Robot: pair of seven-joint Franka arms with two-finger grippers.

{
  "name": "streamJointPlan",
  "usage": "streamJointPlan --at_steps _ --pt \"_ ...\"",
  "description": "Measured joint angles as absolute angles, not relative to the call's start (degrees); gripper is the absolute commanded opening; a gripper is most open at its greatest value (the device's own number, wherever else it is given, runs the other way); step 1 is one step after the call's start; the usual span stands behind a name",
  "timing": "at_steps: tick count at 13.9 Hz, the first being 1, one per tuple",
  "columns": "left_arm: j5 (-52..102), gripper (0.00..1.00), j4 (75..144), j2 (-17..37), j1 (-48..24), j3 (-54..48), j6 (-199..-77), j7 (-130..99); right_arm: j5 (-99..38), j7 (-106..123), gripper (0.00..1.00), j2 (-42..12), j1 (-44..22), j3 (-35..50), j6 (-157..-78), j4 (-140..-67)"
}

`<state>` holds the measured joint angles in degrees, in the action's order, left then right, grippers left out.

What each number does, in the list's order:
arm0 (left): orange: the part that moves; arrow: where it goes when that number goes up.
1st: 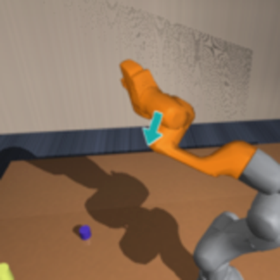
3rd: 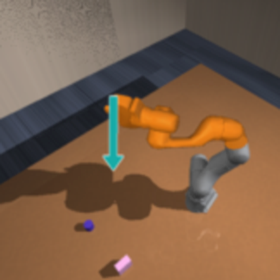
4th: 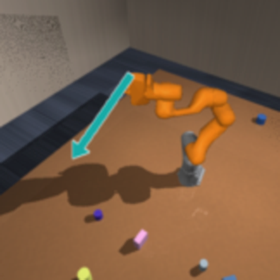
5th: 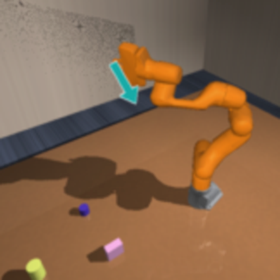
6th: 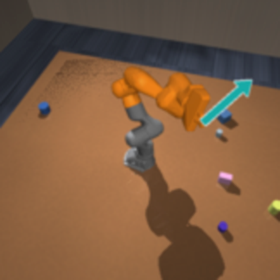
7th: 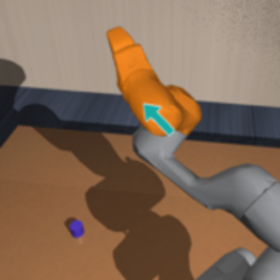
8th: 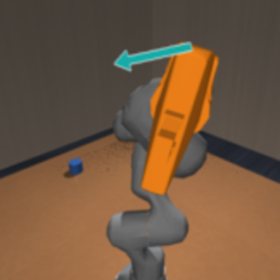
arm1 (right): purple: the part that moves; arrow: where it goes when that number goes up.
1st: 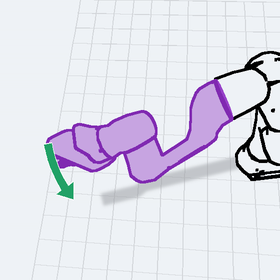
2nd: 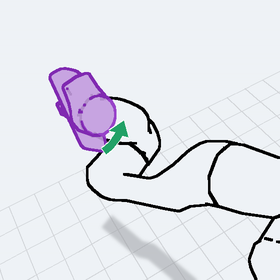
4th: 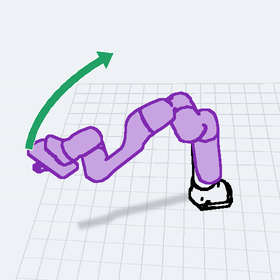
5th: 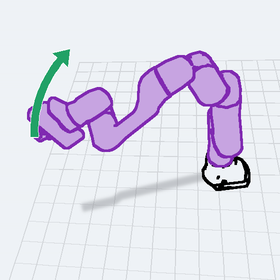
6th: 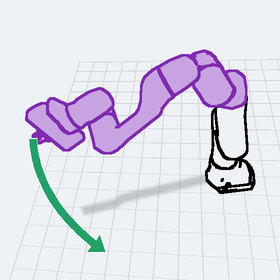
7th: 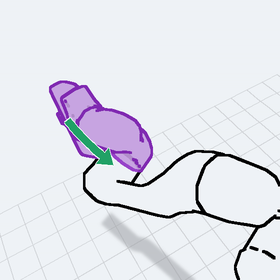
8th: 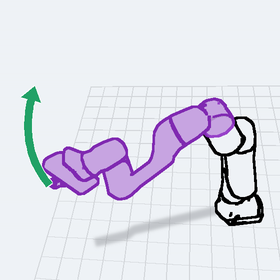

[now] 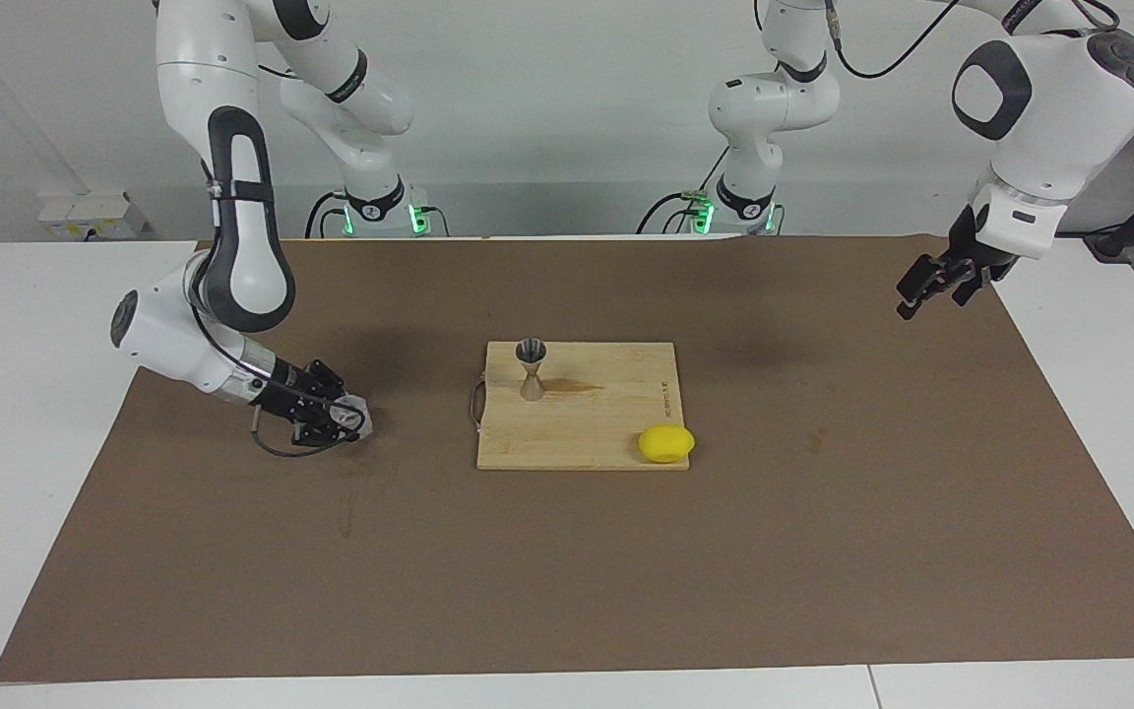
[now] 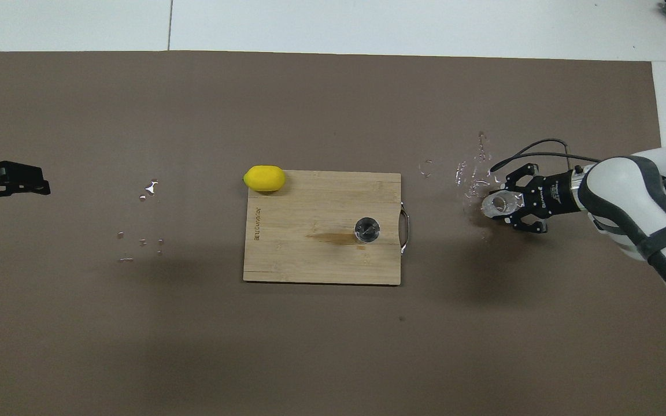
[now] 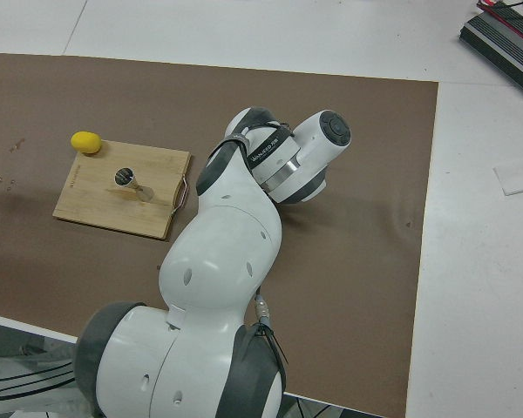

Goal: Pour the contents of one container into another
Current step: 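Carry the glass back and set it down at its spot, then open the right gripper and withdraw it from the glass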

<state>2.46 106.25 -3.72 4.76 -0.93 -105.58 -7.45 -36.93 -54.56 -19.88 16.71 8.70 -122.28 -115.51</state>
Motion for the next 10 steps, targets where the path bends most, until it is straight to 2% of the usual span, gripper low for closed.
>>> streamJointPlan --at_steps 1,2,3,10 --pt "2.46 1.00 106.27 -3.72 4.76 -0.93 -105.58 -7.45 -36.93 -54.56 0.75 -19.88 16.87 8.70 -122.51 -115.71" --pt "2.46 1.00 106.28 -3.72 4.76 -0.93 -105.58 -7.45 -36.93 -54.55 0.84 -19.88 16.94 8.70 -122.72 -115.85" --pt "2.46 1.00 106.29 -3.72 4.76 -0.93 -105.58 -7.46 -36.93 -54.50 0.97 -19.88 16.95 8.70 -122.74 -115.89" --pt "2.46 1.00 106.29 -3.73 2.53 -1.16 -105.81 -13.16 -36.93 -52.15 0.99 -16.81 18.89 8.58 -122.80 -116.25"
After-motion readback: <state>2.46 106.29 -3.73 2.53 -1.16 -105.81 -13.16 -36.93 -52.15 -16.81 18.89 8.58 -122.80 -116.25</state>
